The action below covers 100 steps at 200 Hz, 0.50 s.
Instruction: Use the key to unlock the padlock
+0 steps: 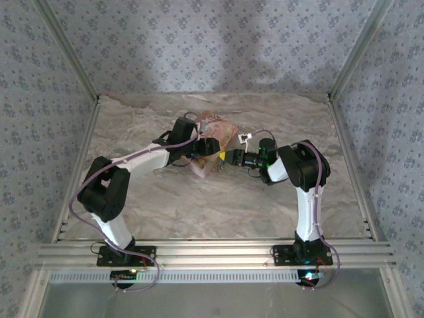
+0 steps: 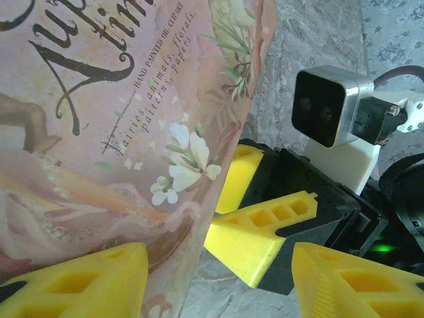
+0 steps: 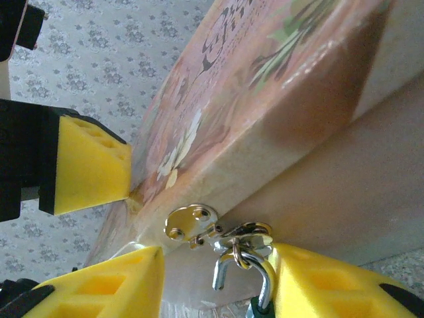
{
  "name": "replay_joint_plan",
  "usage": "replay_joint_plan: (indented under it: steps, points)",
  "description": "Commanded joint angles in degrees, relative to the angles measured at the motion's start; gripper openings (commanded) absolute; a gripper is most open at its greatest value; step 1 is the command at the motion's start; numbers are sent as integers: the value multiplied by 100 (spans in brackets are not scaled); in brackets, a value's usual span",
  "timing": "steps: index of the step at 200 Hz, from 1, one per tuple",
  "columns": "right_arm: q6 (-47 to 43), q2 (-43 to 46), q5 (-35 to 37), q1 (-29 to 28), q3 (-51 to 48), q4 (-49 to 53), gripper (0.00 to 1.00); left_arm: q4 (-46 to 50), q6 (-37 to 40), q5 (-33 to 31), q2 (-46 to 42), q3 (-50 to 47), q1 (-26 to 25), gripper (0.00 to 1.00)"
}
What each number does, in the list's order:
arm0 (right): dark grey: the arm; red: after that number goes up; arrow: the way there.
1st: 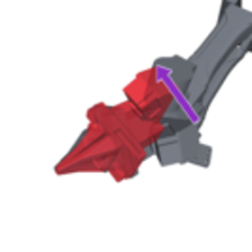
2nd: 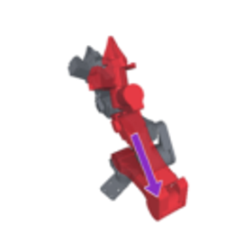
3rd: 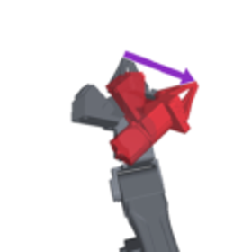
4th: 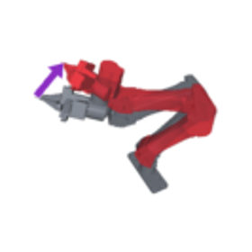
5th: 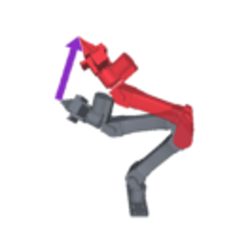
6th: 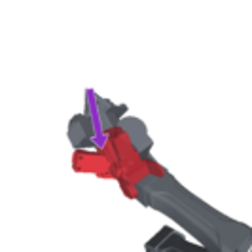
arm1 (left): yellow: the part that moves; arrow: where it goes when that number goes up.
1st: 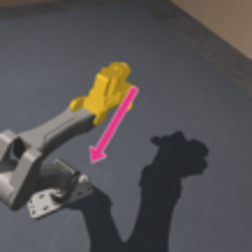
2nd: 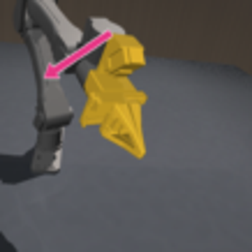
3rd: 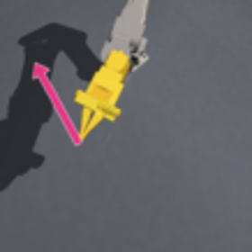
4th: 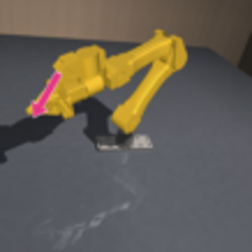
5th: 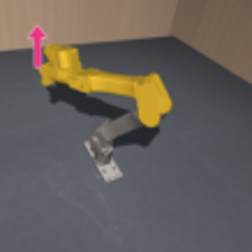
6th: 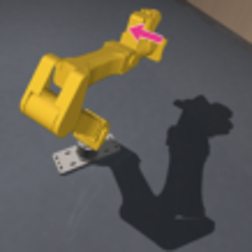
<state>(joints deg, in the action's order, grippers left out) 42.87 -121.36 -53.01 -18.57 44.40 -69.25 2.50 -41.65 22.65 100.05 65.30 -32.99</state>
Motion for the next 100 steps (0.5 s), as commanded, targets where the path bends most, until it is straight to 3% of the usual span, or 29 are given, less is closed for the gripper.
replay_joint_plan:
  steps: [1, 100]
  points:
    - [107, -53, -446, -29, -9, -456, 44, 884, -4, -210, 173, -300, 55, 60]
    - [-6, -11, -454, 55, -180, -363, 26, 875, -2, -213, 157, -329, 65, 60]
